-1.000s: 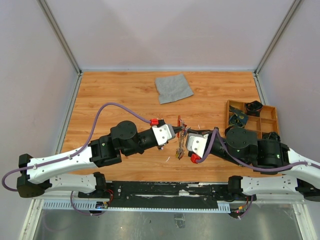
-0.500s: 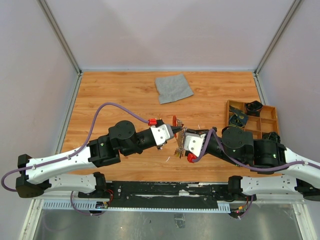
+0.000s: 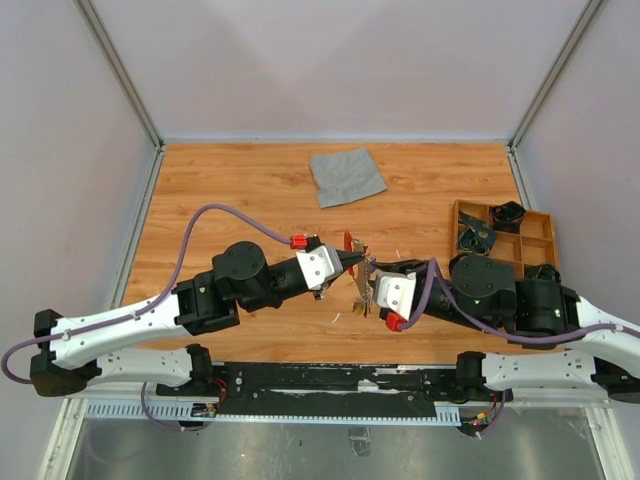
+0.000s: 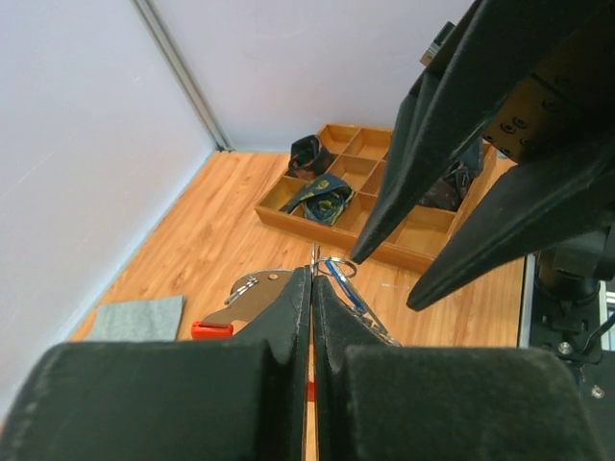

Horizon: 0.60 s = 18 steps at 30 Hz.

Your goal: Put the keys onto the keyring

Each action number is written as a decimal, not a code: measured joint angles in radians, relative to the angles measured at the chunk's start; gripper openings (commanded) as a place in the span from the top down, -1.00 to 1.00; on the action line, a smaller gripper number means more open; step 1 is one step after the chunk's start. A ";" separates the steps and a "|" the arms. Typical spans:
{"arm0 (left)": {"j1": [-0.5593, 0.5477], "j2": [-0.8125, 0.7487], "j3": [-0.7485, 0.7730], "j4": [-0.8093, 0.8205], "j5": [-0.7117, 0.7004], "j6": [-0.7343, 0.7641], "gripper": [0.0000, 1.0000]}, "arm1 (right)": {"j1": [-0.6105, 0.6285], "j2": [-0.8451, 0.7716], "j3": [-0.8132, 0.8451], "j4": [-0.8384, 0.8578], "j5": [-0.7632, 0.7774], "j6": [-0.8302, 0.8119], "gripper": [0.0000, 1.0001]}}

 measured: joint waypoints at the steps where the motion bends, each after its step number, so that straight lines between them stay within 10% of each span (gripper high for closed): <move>1: 0.000 -0.004 -0.004 0.008 0.000 -0.006 0.99 | 0.000 -0.006 0.001 -0.002 -0.010 0.011 0.41; 18: 0.000 -0.138 -0.146 0.179 0.150 -0.172 0.99 | 0.000 -0.143 0.004 0.102 -0.046 0.214 0.63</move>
